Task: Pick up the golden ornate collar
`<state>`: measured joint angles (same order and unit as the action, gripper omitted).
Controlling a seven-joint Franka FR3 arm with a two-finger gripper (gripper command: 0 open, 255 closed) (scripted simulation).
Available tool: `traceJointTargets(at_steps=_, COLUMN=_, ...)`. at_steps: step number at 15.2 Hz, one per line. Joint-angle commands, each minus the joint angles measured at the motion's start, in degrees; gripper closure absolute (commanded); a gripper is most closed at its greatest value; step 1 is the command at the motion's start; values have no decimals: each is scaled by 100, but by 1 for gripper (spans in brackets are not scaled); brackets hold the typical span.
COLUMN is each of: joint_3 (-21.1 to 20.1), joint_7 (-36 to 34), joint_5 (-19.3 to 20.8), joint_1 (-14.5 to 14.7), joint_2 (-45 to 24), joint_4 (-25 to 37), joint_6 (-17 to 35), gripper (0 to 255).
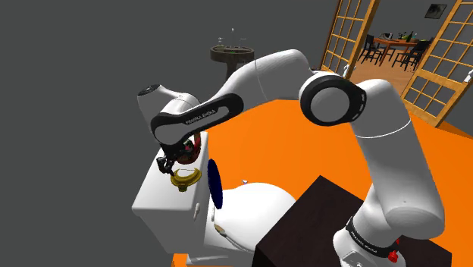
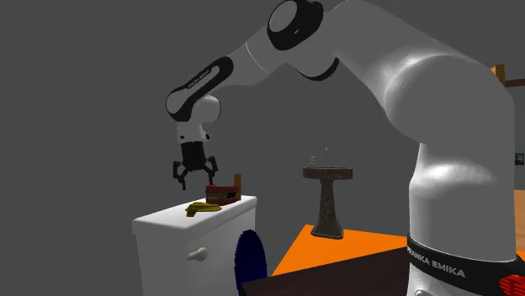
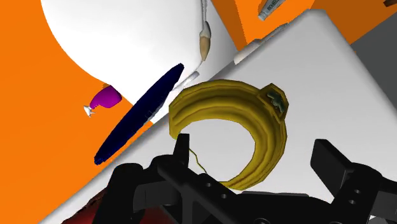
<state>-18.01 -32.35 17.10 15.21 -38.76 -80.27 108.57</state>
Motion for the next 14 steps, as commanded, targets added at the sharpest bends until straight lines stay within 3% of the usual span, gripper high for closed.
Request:
traceJointTargets(at_steps=1, joint_3=64, joint_7=-31, joint_5=106, joint_1=224, joint_2=-605, joint_4=767, joint_6=-218, gripper=0)
traceJointTargets(at_steps=3, joint_3=113, joint_7=-14, joint_5=152, joint_1=372, joint_2=-1007, joint_4=1324, joint_6=-398, gripper=0)
traceJointTargets(at_steps=12, joint_3=164, joint_7=-77, joint_5=218, joint_1=383, joint_2=-1280, joint_4=1206, joint_6=-15, gripper=0)
traceJointTargets(at_steps=13, joint_3=164, joint_7=-76, joint_5=218, joint_1=384, joint_2=-1282, joint_4=1214, joint_6=-21, gripper=255)
traceJointTargets(at_steps=14, joint_3=164, joint_7=-77, joint_5=218, joint_1=386, joint_2=-1287, joint_4=1219, joint_6=-22, gripper=255)
